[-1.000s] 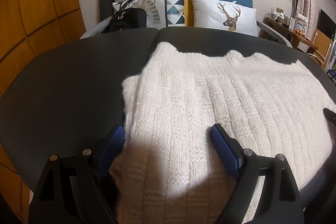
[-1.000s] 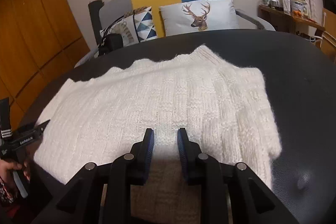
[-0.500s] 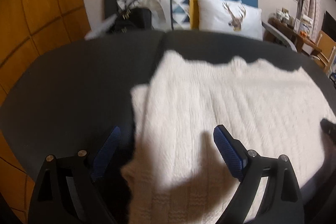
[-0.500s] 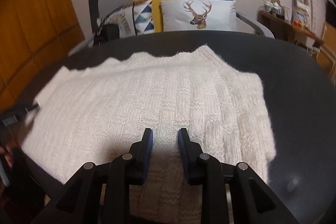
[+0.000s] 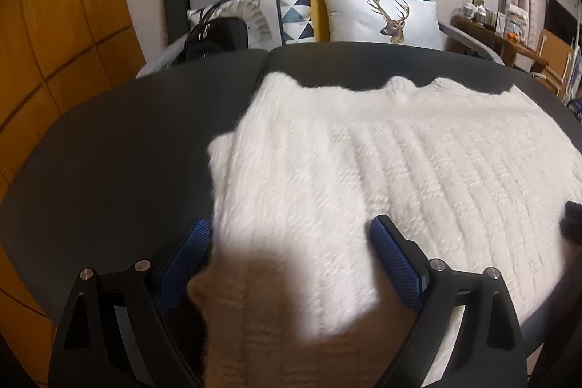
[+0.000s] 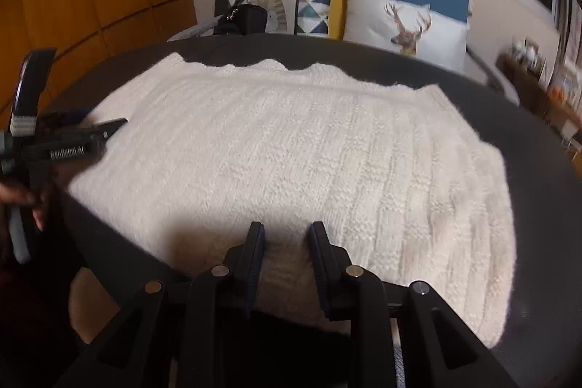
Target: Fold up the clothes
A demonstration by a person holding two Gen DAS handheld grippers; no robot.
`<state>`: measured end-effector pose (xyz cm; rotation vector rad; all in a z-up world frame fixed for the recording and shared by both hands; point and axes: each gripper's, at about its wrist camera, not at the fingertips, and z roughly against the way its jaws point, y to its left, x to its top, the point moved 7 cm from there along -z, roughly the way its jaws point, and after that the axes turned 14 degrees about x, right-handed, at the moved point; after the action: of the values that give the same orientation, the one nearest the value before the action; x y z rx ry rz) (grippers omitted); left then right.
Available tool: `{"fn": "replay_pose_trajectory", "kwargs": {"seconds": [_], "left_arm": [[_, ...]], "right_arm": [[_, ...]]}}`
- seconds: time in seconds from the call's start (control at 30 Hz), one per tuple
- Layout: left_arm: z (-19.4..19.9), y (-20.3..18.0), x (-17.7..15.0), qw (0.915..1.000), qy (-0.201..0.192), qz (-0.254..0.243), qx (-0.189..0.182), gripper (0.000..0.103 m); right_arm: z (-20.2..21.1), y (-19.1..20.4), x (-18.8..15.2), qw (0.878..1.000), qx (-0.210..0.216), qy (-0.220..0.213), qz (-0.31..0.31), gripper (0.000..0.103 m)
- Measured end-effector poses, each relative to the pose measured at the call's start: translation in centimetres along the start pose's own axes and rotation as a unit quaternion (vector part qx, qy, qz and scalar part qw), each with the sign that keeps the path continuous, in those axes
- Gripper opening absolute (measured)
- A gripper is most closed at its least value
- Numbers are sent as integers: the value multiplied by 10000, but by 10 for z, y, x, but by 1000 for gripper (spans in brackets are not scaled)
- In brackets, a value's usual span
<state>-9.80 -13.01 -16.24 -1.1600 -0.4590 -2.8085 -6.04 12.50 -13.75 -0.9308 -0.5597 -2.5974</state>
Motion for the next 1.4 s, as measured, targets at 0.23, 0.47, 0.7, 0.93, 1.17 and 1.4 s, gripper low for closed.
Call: {"fn": "replay_pose_trajectory", "kwargs": {"seconds": [0.23, 0.47, 0.7, 0.93, 1.17, 1.4], "left_arm": [[21, 8, 8, 9987, -255, 371, -231, 93], [16, -13, 1, 9992, -370, -86, -99, 93], [8, -7, -5, 9997, -103, 84, -207, 95], [17, -6, 36, 9987, -465, 206, -16, 95], [-19, -14, 31, 9995, -70, -75, 291, 95], [-23, -9, 23, 9996, 14, 252, 95, 98]], "right_arm": [[9, 9, 2, 9994, -121, -50, 316, 26], [7, -45, 9, 9980, -484, -56, -401, 26], [36, -85, -4, 9894, 14, -527, -1353, 25], [44, -106, 54, 9845, 92, -1052, -1400, 26], [-10, -134, 68, 9898, -281, -436, -1329, 11], [-5, -167, 55, 9787, -472, -749, -1852, 8]]}}
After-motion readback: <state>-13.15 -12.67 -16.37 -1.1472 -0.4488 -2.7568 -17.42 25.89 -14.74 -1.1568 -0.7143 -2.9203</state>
